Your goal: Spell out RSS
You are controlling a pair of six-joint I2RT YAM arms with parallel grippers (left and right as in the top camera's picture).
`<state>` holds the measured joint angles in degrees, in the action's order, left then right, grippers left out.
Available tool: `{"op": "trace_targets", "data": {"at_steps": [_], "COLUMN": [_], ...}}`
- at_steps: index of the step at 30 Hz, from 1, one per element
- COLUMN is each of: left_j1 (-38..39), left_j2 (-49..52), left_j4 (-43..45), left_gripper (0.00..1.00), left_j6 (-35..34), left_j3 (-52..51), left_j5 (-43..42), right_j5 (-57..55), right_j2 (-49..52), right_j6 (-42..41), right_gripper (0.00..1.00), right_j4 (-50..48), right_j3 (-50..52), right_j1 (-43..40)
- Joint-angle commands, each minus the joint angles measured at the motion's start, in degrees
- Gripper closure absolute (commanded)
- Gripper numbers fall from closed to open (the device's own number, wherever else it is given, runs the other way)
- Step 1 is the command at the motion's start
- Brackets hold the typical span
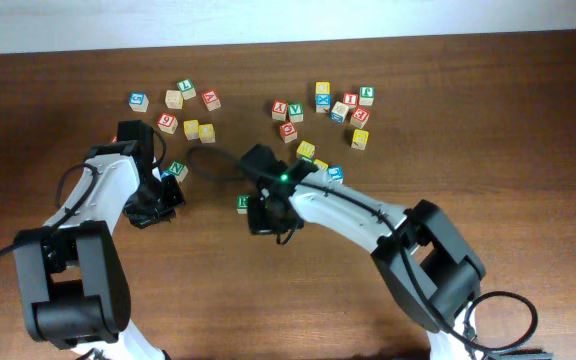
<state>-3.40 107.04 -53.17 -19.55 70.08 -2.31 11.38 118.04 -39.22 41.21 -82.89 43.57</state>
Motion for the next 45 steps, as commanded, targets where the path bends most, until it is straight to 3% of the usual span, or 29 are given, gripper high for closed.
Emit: {"op": "trace_targets", "data": {"at_steps": [1,45], "left_j1": [-0.1,-0.2], "left_j2": [-1.5,-1.5], "left_j4": [-0.1,-0.1], "left_gripper": [0.98,1.00], "left_j6": [-0.8,-0.8], "left_j3": [0.9,0.9], "left_j5": [0.6,0.6], "right_j5": [-4.8,-11.1], "right_j2": [-0.3,1.7], "right_j6": [-2.2,-2.2], "right_gripper": [0.96,0.96], "right_j4": [-0.9,-5.7], "right_j3": [-1.0,-1.0], "right_j1": [2.4,3.0]}}
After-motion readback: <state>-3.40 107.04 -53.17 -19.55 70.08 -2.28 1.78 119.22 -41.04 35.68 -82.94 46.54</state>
